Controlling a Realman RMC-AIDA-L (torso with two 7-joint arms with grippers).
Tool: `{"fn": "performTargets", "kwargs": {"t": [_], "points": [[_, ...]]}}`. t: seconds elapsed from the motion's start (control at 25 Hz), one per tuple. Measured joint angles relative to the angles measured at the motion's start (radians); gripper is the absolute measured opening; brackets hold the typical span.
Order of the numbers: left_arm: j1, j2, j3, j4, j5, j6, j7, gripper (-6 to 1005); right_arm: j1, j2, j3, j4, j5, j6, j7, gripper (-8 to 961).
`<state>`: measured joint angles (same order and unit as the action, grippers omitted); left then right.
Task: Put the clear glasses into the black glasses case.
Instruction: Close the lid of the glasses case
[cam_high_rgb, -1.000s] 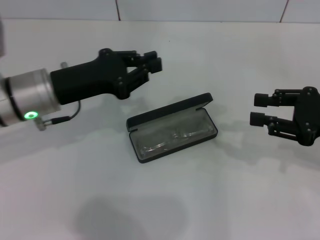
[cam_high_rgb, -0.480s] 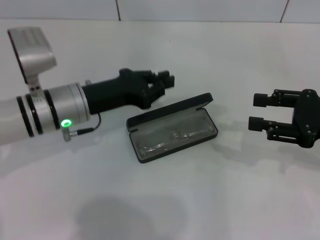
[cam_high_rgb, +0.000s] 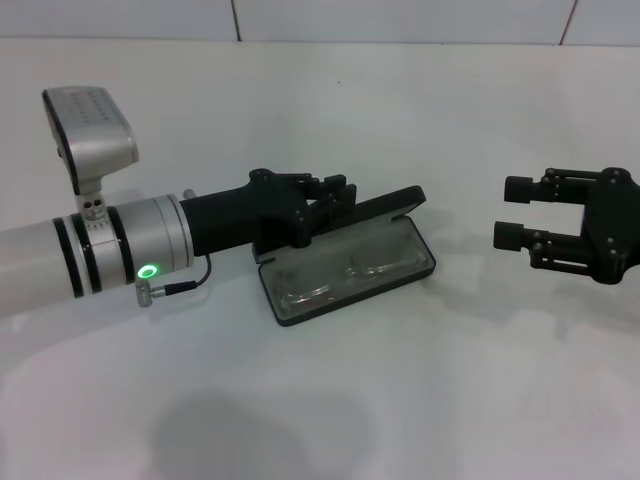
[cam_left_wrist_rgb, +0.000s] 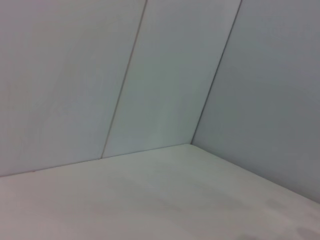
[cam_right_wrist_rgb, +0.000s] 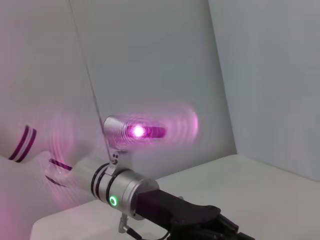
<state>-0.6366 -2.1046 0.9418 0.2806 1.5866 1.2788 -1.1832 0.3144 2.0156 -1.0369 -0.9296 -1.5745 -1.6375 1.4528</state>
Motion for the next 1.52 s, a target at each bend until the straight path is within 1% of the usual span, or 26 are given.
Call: {"fn": "performTargets", "kwargs": {"t": [0.36,0.6,0.96,1.28,1.4,1.52], "points": [[0.002,0.001,0.005,-0.026,-0.006,-0.021,0.0,169,0.019,0.0,-0.003,0.018,-0.003,0.019,0.0,577],[0.006,0.001,0.042,-0.028,-0.008,-0.028,-0.009,169,0.036,-0.001,-0.002,0.041,-0.007,0.026,-0.001,578],[0.013,0.002,0.062,-0.061,-0.007,-0.039,-0.011,167,0.042,-0.002,-0.002,0.041,-0.01,0.045,-0.002,583],[0.022,0.009,0.108,-0.046,0.004,-0.049,-0.046,165,0.049,-0.002,-0.002,0.042,-0.011,0.049,-0.002,587],[0.031,0.009,0.126,-0.012,-0.002,-0.001,-0.052,165,0.049,-0.002,-0.002,0.041,-0.011,0.049,-0.001,589],[0.07,0.009,0.124,0.092,-0.028,0.134,-0.07,164,0.05,-0.002,-0.002,0.042,-0.01,0.049,-0.001,591]]}}
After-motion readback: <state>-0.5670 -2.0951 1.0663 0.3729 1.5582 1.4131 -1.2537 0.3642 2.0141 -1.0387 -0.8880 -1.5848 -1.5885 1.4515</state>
